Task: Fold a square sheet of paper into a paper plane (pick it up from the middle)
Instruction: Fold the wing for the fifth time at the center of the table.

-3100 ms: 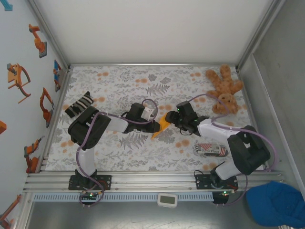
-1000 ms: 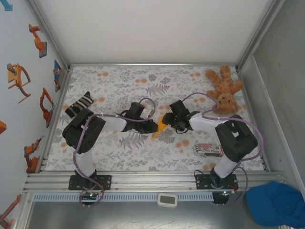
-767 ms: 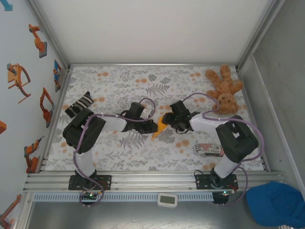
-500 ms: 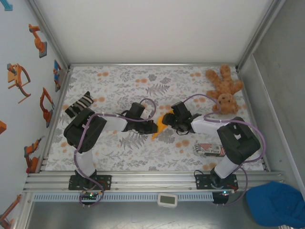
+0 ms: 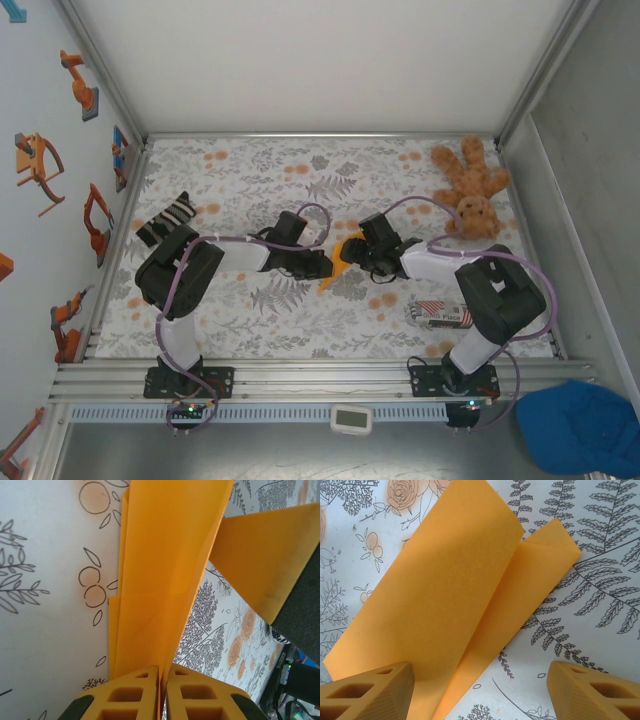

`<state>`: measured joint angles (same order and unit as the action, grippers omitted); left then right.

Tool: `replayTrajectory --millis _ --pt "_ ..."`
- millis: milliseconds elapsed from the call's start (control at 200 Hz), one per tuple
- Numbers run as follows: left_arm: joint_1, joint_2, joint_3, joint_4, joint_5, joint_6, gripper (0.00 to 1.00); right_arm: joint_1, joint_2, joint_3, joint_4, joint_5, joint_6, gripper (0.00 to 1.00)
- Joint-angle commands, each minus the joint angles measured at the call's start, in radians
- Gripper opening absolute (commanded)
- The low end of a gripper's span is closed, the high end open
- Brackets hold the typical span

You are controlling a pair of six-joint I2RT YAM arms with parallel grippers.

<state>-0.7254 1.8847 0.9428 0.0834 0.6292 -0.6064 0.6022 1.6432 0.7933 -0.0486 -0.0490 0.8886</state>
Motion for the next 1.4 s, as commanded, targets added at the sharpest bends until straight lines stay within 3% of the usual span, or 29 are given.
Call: replayTrajectory --millis 0,546,946,1397 --pt "-0.001 0.014 0.030 -0.043 0.024 0.037 0.11 0.003 0.056 0.001 -0.088 0.007 -0.023 0.73" --pt "0.009 0.028 0.060 -0.091 0.038 0.049 0.07 -0.007 -0.027 -0.138 0.159 -0.095 -0.046 0.82" --pt "0.012 0.065 0.150 -0.245 0.087 0.111 0.03 -0.032 -0.063 -0.157 0.167 -0.106 -0.074 0.81" --pt "0.014 0.112 0.195 -0.307 0.115 0.138 0.00 -0.032 0.017 -0.109 0.178 -0.159 -0.102 0.82"
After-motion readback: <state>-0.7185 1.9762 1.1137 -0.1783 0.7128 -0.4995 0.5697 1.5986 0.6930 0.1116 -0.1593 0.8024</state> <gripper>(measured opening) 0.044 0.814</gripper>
